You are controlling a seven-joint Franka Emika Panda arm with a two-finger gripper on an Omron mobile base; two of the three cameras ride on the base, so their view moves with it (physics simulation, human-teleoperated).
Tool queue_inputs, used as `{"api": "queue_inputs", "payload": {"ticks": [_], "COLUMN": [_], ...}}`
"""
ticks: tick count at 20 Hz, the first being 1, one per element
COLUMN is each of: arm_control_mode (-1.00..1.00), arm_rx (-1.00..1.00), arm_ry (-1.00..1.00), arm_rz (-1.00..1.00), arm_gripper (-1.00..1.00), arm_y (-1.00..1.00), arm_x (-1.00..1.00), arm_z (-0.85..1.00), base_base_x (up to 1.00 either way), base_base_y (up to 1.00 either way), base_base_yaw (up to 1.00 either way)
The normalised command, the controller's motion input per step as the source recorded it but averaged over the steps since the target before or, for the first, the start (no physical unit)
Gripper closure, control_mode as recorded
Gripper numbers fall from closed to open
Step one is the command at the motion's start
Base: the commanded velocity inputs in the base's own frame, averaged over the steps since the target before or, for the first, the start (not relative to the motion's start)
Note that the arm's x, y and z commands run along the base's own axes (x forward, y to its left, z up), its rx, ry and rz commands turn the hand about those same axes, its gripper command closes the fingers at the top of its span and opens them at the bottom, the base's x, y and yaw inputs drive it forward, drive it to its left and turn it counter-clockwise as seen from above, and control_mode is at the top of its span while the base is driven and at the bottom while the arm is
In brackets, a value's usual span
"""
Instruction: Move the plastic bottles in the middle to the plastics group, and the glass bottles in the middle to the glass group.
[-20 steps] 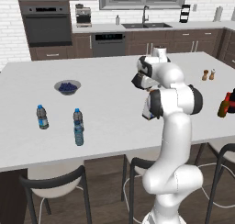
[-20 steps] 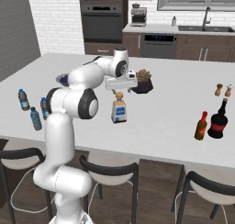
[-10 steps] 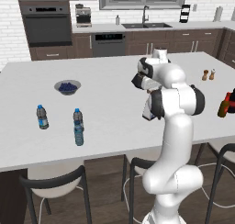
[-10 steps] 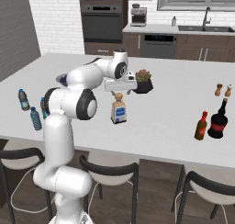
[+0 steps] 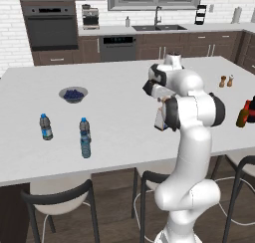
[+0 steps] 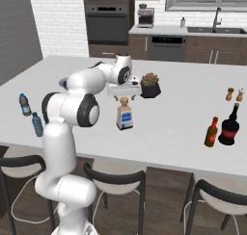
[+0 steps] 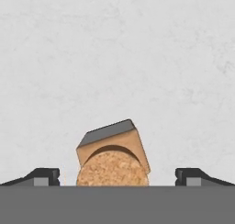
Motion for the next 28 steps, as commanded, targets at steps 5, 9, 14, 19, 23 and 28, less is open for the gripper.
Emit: {"api": "queue_inputs", "payload": {"ticks": [5,9,14,19,23,28], "arm_control_mode": [-1.0,-1.0,-1.0,-1.0,-1.0,-1.0], "arm_rx": [0.0,0.0,0.0,0.0,0.0,0.0], "arm_ry": [-0.06,-0.02,-0.04,-0.02,0.0,-0.03], "arm_rz": [-0.09,-0.09,-0.09,-0.08,-0.06,-0.06], "arm_gripper": [-1.0,-1.0,-1.0,1.0,1.0,1.0], "arm_y": [0.12,-0.01,-0.01,-0.01,-0.13,-0.41], "arm_x": [-0.02,0.06,0.0,0.0,-0.03,-0.31], "arm_z": [-0.13,-0.15,-0.08,-0.03,0.0,0.18], "base_base_x": [0.0,0.0,0.0,0.0,0.0,0.0], "base_base_y": [0.0,0.0,0.0,0.0,0.0,0.0], "base_base_yaw": [0.0,0.0,0.0,0.0,0.0,0.0]}}
